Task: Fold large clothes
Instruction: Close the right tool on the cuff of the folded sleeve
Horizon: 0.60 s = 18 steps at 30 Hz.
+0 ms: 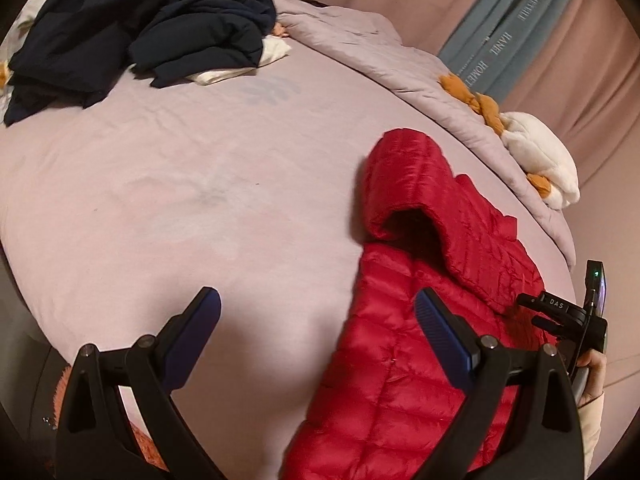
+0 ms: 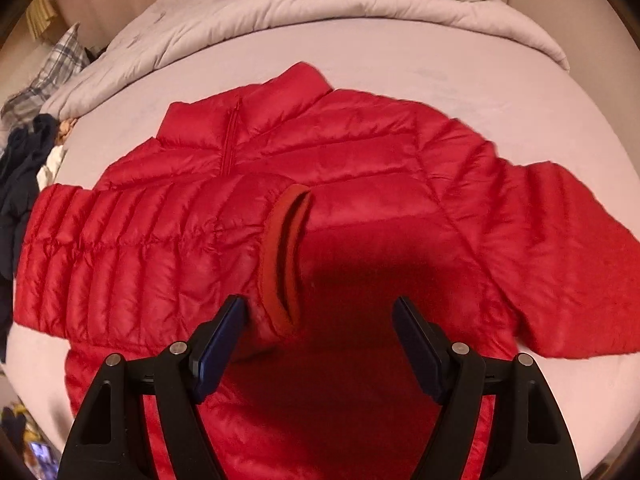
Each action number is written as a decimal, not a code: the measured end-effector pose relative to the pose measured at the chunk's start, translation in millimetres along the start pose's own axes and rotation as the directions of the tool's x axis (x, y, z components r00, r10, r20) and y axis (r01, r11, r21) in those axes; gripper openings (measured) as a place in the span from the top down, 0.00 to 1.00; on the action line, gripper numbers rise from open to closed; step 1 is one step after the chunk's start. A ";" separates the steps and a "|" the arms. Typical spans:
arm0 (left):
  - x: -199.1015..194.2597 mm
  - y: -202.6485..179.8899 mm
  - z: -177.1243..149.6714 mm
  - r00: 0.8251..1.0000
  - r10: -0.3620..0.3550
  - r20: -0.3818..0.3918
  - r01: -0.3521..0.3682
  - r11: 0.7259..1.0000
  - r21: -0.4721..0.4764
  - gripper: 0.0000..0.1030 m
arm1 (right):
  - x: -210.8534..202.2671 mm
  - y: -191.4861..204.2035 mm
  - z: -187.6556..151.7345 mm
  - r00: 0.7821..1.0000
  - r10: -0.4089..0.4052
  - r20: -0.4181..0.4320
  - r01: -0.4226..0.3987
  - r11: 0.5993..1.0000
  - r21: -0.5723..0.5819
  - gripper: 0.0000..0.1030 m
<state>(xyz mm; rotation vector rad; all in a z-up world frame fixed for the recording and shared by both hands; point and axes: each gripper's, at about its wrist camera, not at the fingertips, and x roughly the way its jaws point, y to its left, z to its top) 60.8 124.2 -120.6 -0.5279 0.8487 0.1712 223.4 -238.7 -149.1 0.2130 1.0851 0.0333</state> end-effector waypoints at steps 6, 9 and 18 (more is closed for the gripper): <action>-1.7 10.1 0.0 1.000 0.007 0.004 -0.007 1.000 -0.021 0.05 | 5.0 4.8 -4.4 1.000 0.022 -0.012 -0.022 1.000 0.003 0.35; -1.2 14.1 1.5 1.000 0.006 0.006 -0.006 0.999 -0.039 0.05 | 3.6 8.6 -3.9 1.000 0.011 0.027 -0.009 0.999 -0.048 0.54; -2.3 21.5 4.9 1.000 0.010 0.009 -0.010 0.998 -0.069 0.05 | -30.1 36.8 -20.5 0.991 0.025 0.133 0.001 0.982 -0.191 0.83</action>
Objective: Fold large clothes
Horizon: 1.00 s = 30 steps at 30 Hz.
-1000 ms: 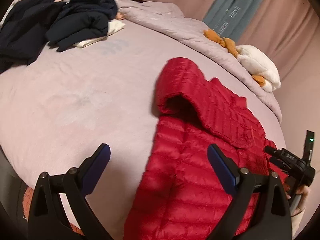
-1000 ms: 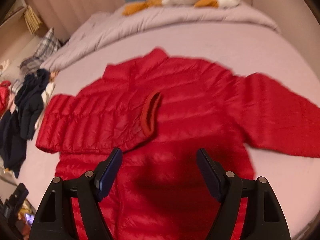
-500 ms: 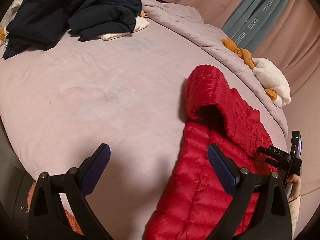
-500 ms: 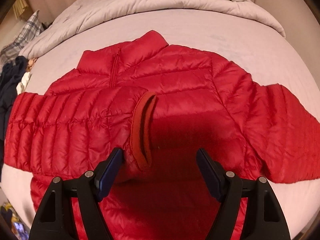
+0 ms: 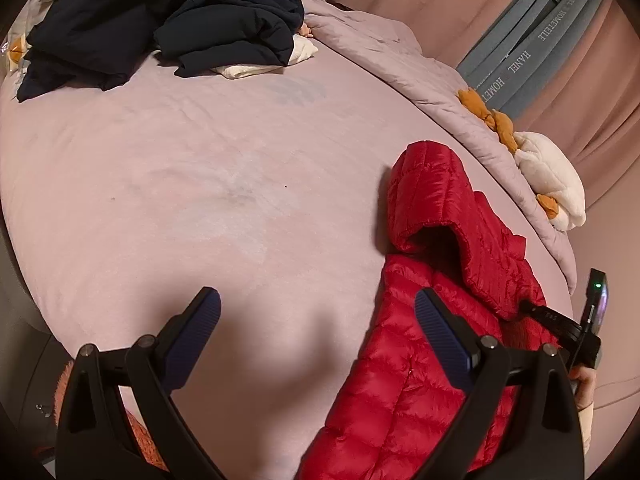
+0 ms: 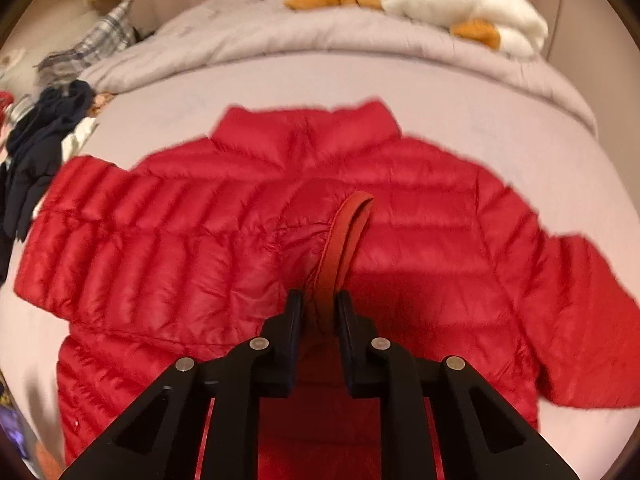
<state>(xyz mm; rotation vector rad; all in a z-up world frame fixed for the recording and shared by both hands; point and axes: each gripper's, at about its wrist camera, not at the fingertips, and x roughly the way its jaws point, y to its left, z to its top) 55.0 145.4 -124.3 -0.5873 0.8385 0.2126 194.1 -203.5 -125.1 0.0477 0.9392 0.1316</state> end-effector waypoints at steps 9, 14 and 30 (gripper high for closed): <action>-4.2 -3.7 3.0 1.000 -0.011 0.015 0.011 1.000 0.007 0.05 | -64.2 20.5 23.5 0.990 0.052 0.133 -0.045 0.997 -0.056 0.85; -5.2 -7.2 3.3 1.000 -0.020 0.014 0.020 1.000 0.013 0.05 | -80.5 24.7 49.5 0.971 0.082 0.225 -0.068 0.995 -0.070 0.85; -5.5 -19.4 4.7 0.999 -0.030 0.013 0.030 0.999 0.039 0.05 | -129.6 16.1 74.2 0.916 0.038 0.399 -0.009 0.997 -0.073 0.85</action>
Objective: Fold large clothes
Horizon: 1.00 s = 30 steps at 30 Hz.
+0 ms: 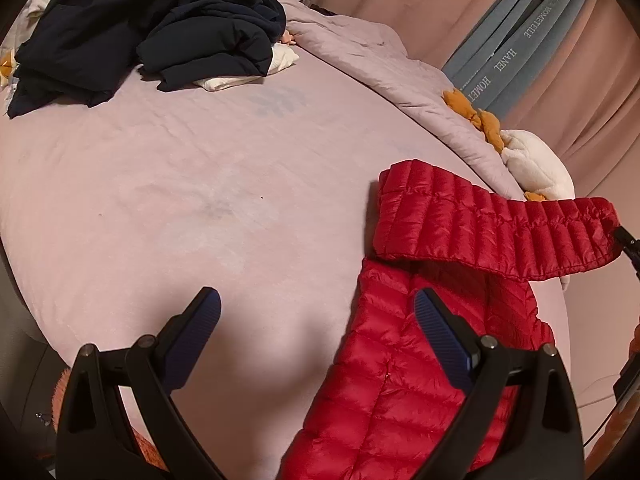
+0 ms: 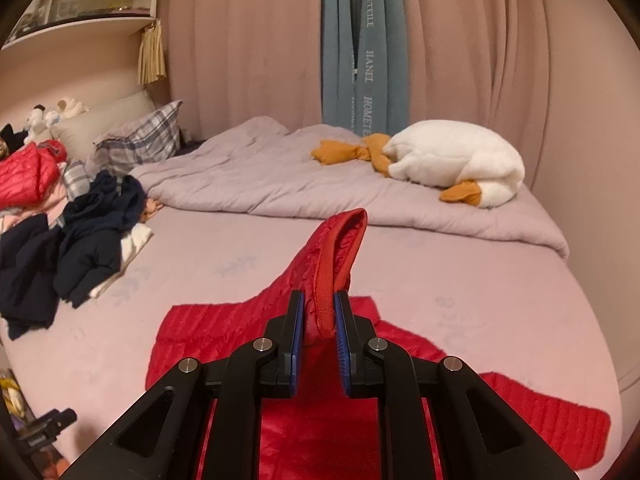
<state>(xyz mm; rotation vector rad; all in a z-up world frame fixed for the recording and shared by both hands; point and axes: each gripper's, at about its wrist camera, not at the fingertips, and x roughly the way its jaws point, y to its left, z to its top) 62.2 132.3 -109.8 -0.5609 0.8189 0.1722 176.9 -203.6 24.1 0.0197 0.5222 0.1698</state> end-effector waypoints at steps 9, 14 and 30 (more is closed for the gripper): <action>4.5 -14.1 -0.3 1.000 -0.009 -0.008 0.010 0.999 0.038 0.05 | -6.8 -7.8 3.1 0.998 -0.044 0.035 0.044 0.999 -0.005 0.85; 8.4 -21.9 -1.8 1.000 -0.018 -0.013 0.018 0.998 0.055 0.05 | -7.3 -18.8 -0.3 0.997 -0.073 0.036 0.073 0.997 0.013 0.85; 26.1 -46.0 -1.5 0.999 -0.027 -0.047 0.032 0.993 0.113 0.05 | -3.0 -59.1 -25.9 0.989 -0.147 -0.016 0.147 0.984 0.098 0.85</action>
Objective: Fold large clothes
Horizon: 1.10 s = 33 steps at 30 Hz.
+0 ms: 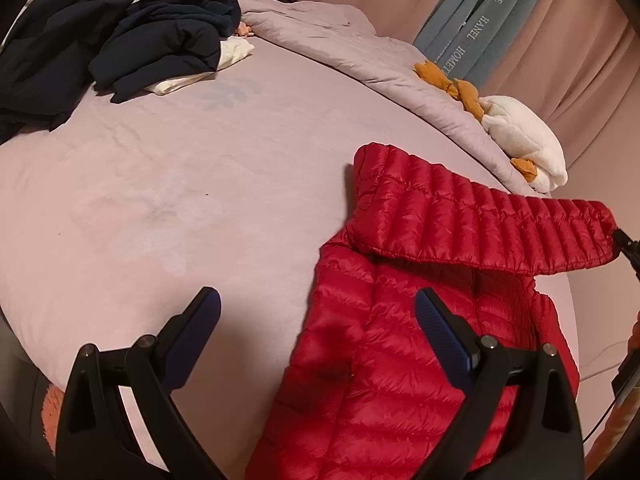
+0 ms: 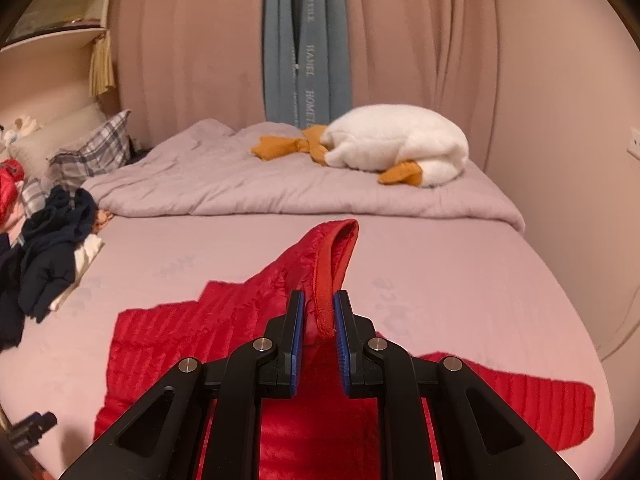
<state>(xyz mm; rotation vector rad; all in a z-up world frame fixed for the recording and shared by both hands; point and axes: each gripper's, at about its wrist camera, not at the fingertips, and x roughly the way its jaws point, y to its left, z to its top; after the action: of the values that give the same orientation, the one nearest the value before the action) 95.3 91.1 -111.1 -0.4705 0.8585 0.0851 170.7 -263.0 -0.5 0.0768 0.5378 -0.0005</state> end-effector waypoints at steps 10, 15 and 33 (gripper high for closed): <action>16.2 -15.8 7.2 1.000 0.008 -0.022 -0.007 0.999 0.048 0.05 | 15.7 -25.6 -25.9 0.997 -0.034 -0.067 0.038 0.998 0.058 0.85; 27.8 -29.7 16.2 1.000 0.004 -0.023 -0.002 0.997 0.081 0.06 | 26.3 -36.7 -43.0 0.992 -0.048 -0.116 0.057 0.995 0.081 0.85; 104.3 -73.5 38.2 0.995 -0.039 -0.090 0.053 0.986 0.155 0.44 | 74.0 -65.0 -106.9 0.952 -0.068 -0.298 0.120 0.980 0.158 0.85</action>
<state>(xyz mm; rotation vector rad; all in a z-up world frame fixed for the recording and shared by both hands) 209.8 29.9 -140.7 -0.3473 0.9317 -0.0462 178.2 -318.6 -134.6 0.2252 0.8362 -0.1321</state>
